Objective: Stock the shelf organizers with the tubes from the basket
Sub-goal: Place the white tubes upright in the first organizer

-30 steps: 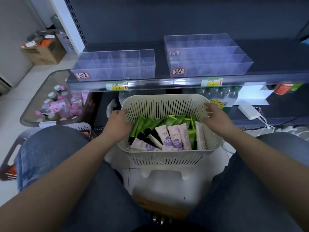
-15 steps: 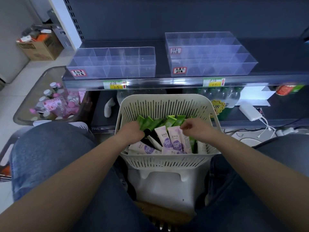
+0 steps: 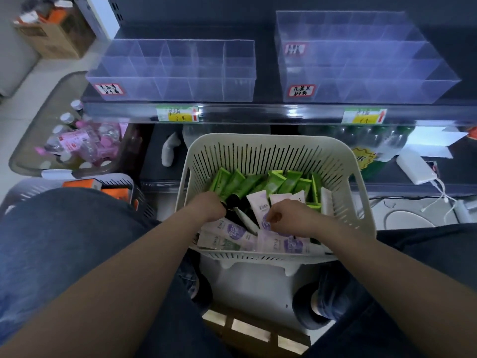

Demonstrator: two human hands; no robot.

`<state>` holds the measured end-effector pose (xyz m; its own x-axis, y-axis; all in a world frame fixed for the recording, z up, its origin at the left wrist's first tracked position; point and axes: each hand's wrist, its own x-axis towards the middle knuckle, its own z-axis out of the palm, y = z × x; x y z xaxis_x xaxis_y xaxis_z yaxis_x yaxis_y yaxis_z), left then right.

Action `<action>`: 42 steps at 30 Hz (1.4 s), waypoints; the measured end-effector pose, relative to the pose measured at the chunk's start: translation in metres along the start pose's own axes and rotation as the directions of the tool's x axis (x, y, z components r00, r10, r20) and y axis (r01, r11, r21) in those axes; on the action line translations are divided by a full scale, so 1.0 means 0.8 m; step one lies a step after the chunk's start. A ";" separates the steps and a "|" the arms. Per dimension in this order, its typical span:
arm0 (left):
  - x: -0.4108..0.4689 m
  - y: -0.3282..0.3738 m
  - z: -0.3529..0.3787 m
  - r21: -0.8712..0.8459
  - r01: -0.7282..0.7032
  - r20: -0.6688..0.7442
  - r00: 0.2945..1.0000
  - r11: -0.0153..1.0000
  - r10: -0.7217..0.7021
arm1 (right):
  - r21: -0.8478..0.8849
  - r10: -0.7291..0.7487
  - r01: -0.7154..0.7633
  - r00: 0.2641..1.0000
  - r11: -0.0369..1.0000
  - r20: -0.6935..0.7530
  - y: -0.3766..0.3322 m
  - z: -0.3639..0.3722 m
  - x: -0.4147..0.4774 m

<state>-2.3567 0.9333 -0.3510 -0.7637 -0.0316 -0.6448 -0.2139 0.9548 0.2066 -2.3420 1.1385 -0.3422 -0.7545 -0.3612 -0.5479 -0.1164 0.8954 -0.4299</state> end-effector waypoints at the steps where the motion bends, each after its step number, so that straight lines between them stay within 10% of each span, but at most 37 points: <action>1: 0.004 0.000 0.001 0.018 0.009 0.014 1.000 1.000 -0.009 | 0.000 -0.016 0.016 1.000 1.000 0.009 0.001 0.002 0.003; 22: 0.005 -0.008 0.013 0.050 0.054 -0.021 0.998 0.997 -0.053 | -0.039 -0.124 0.126 0.991 0.991 0.053 0.018 0.040 0.014; 35: -0.023 -0.006 -0.005 -0.612 0.075 0.025 0.997 0.787 -0.076 | 0.045 -0.105 0.110 0.990 0.993 -0.091 0.024 0.015 -0.008; 42: -0.043 0.001 -0.018 -0.626 -0.034 -0.140 0.988 0.779 -0.070 | 0.036 -0.090 0.097 0.981 0.995 -0.170 0.026 0.002 -0.026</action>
<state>-2.3395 0.9309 -0.3179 -0.8247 -0.1393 -0.5481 -0.5220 0.5603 0.6431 -2.3278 1.1641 -0.3408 -0.8398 -0.3905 -0.3772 -0.1657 0.8459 -0.5070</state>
